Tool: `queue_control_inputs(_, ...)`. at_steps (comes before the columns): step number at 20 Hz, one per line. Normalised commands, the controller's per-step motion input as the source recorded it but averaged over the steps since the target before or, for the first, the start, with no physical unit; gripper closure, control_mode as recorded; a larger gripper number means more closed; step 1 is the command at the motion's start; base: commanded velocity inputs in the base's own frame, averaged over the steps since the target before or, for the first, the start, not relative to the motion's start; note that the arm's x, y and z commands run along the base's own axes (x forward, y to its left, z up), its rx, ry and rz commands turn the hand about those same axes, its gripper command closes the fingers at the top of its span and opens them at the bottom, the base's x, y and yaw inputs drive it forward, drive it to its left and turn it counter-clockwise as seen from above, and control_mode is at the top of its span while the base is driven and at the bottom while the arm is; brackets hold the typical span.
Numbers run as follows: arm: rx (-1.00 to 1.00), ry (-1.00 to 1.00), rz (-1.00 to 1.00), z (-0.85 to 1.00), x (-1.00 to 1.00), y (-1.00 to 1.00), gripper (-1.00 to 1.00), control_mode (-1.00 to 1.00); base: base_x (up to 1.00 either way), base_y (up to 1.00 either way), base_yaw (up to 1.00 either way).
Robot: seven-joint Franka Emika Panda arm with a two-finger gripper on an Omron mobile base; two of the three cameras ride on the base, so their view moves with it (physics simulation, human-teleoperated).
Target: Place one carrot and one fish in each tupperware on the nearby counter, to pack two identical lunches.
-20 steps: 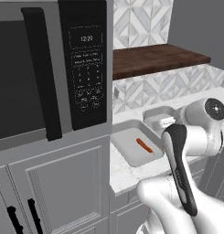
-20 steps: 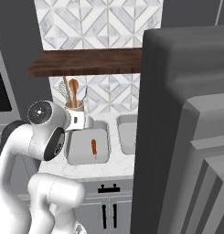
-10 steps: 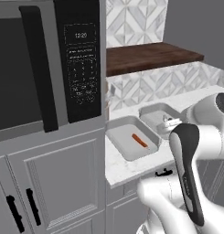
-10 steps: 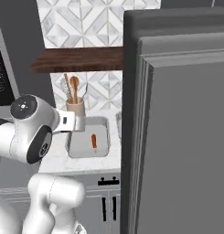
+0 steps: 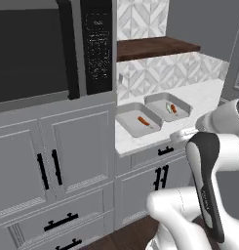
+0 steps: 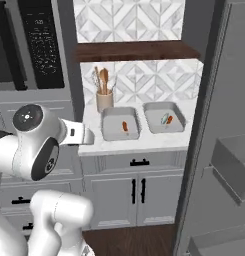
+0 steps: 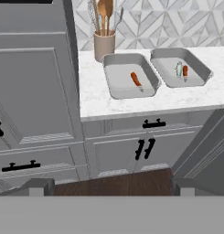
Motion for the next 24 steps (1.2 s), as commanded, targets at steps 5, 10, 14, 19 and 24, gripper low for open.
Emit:
queue_control_inputs(5,0.00,0.00,0.00,0.00,0.00,0.00,-1.00,1.00,-1.00,0.27,-0.43)
queue_control_inputs(10,0.00,0.00,0.00,0.00,0.00,0.00,-1.00,1.00,-0.39,-0.37,-0.60)
queue_control_inputs(14,0.00,0.00,0.00,0.00,0.00,0.00,-1.00,1.00,0.00,-0.52,-0.63)
queue_control_inputs(19,0.00,0.00,0.00,0.00,0.00,0.00,-1.00,1.00,-0.10,-0.16,-0.70)
queue_control_inputs(24,0.00,0.00,0.00,0.00,0.00,0.00,-1.00,1.00,-0.01,-0.01,-0.78)
